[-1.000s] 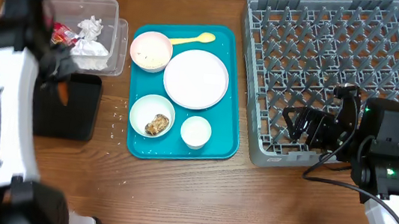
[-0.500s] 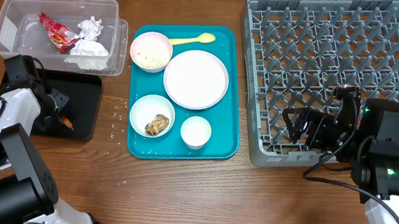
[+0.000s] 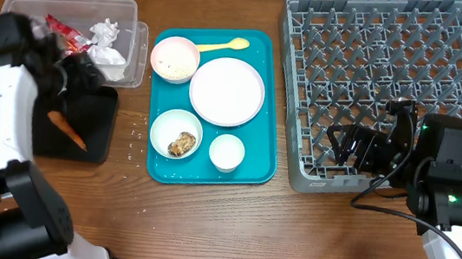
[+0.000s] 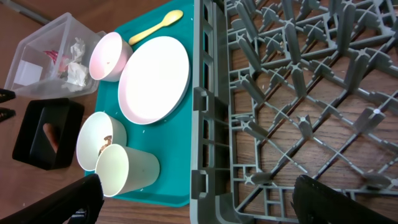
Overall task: Sort waste into correct bins and load items into the dishwasher
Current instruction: 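Grasp the bowl with brown food with the left gripper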
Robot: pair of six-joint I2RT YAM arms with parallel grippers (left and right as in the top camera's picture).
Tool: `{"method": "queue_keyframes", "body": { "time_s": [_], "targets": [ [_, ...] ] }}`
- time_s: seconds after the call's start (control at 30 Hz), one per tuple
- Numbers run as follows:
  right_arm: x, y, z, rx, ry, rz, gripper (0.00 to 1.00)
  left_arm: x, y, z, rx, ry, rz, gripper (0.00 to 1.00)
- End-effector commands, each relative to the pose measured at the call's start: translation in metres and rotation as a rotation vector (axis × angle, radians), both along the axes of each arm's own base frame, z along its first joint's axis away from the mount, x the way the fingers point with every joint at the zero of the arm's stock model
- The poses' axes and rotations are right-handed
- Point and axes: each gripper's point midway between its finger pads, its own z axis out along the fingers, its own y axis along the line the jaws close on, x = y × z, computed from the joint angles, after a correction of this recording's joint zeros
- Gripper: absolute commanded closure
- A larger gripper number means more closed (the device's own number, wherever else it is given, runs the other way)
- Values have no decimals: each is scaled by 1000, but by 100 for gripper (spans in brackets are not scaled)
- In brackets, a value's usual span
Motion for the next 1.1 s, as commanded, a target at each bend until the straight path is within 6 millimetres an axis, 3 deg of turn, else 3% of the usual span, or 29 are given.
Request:
{"method": "queue_keyframes", "body": {
  "time_s": [0.0, 0.07, 0.13, 0.3, 0.4, 0.53, 0.8, 0.93, 1.07],
  "targets": [
    [4, 0, 13, -7, -38, 2, 0, 0, -73, 14, -18, -36, -290, 16],
    [4, 0, 13, -7, -38, 2, 0, -6, -117, 11, -15, -7, -404, 25],
    [5, 0, 13, -7, -39, 2, 0, -9, -142, 8, 20, 1, -473, 30],
    [5, 0, 13, -7, -41, 3, 0, -12, -190, -13, 175, 47, -558, 35],
    [4, 0, 13, -7, -38, 2, 0, -17, -212, -39, 227, 114, -575, 37],
    [4, 0, 13, -7, -36, 2, 0, -24, -224, -74, 282, 200, -617, 41],
    [2, 0, 11, -7, -26, 2, 0, -30, -222, -114, 318, 306, -608, 60],
    [2, 0, 11, -7, -23, 2, 0, -29, -223, -118, 319, 309, -607, 82],
    [2, 0, 11, -7, -23, 2, 0, -21, -225, -110, 313, 288, -589, 96]
  ]
}}
